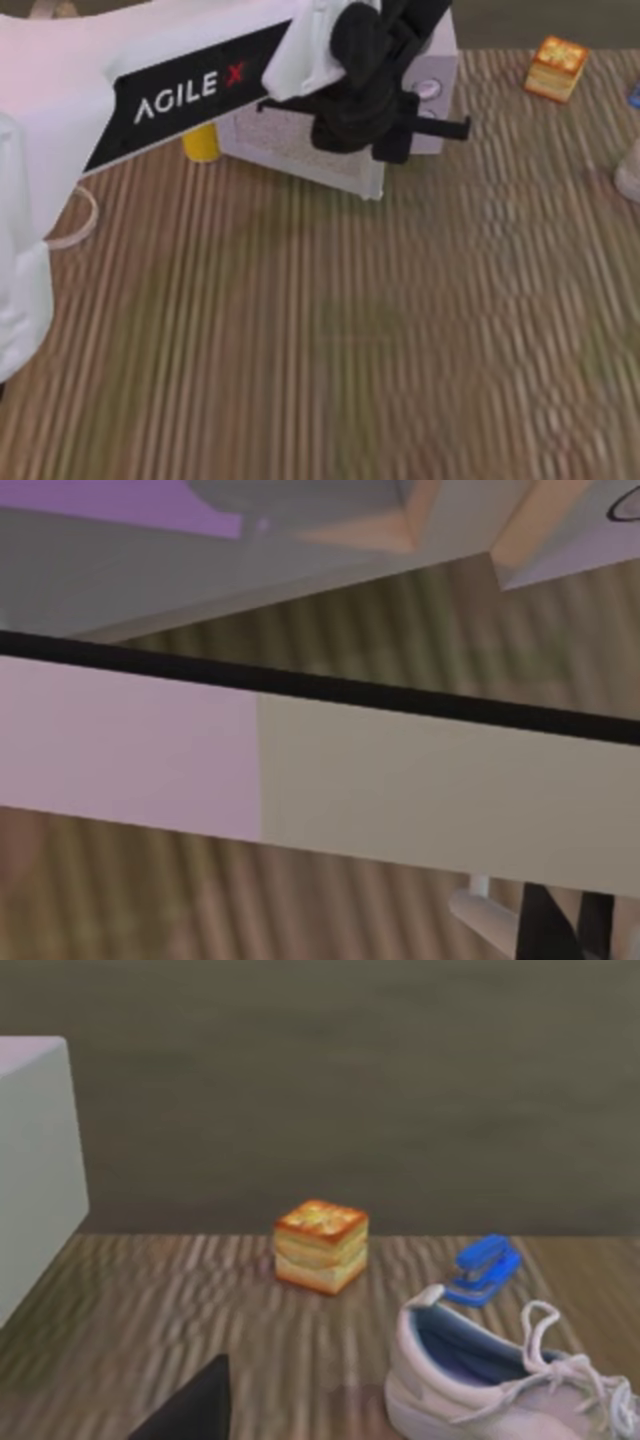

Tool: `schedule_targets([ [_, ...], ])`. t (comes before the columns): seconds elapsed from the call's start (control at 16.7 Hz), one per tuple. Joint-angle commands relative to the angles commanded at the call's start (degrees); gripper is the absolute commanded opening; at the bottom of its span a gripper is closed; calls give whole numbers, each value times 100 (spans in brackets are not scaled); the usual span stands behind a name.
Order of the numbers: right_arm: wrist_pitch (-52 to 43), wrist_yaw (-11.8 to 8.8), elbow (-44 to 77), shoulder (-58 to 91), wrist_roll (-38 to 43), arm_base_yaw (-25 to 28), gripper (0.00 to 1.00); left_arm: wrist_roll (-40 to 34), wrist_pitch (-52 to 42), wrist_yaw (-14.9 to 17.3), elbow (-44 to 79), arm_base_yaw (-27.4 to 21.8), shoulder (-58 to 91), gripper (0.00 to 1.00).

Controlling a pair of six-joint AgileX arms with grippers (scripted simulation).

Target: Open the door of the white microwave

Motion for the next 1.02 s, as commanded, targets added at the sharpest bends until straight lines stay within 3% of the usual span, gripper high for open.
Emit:
schedule_targets([
  [0.24,0,0,0,0,0,0,100,-6,11,33,-33,-38,11,0],
  [0.66,0,0,0,0,0,0,100,609,405,321,-826,94,-532,0],
  [1.02,0,0,0,0,0,0,100,628,417,332,-848,97,-547,0],
])
